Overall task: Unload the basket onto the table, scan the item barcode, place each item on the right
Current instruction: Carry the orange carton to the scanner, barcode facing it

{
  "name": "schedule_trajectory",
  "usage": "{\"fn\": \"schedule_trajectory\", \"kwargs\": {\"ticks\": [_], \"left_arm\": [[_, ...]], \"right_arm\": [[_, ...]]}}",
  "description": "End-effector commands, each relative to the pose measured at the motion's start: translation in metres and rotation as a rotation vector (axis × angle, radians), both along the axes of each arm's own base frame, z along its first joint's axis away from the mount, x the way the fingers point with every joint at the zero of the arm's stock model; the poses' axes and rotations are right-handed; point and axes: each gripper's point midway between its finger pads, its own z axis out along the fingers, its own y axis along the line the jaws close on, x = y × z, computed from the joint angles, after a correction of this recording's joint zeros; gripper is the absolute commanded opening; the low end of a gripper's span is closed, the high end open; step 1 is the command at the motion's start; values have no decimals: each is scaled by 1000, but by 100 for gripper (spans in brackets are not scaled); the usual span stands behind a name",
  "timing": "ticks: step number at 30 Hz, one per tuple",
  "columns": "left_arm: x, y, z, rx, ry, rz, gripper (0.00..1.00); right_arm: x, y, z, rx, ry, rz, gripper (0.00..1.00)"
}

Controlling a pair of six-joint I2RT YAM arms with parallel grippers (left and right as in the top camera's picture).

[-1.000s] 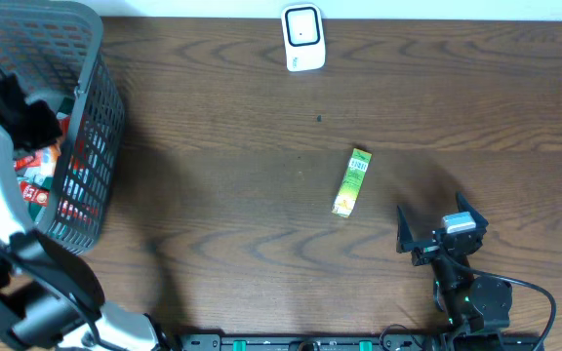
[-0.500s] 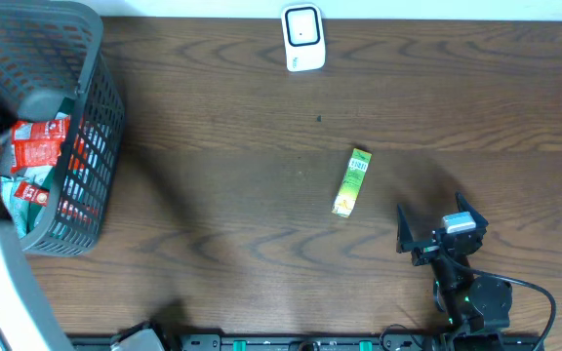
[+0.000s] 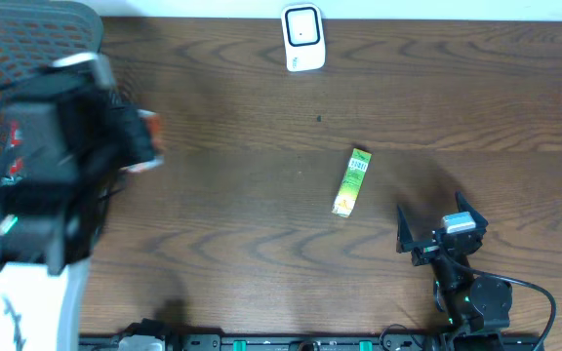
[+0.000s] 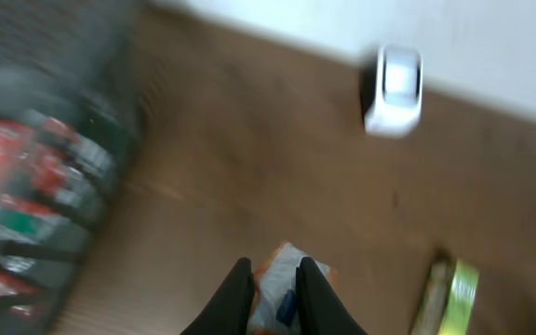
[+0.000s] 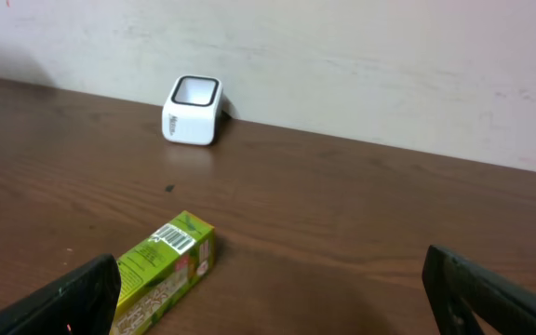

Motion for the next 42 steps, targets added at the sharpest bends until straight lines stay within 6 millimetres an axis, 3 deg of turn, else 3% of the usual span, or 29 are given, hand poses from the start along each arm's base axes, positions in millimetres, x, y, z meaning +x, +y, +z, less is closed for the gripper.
{"fn": "schedule_trajectory", "kwargs": {"ticks": [1,11,16,20,26,37,42], "left_arm": [[18,-48,-65,11,199,-54,12],[56,-177,-199,108,428,-254,12],[65,-215,-246,141,441,-307,13],[64,-224,-266,199,445,-311,14],[60,-234,-280,267,433,-321,17],[67,-230,-311,369,426,-284,17],[67,-230,-315,373,434,-285,47]], "right_arm": [[0,1,0,11,1,6,99],[0,1,0,11,1,6,99],[0,1,0,11,1,6,99],[0,1,0,11,1,6,99],[0,1,0,11,1,6,99],[0,1,0,11,1,6,99],[0,1,0,11,1,6,99]]}}
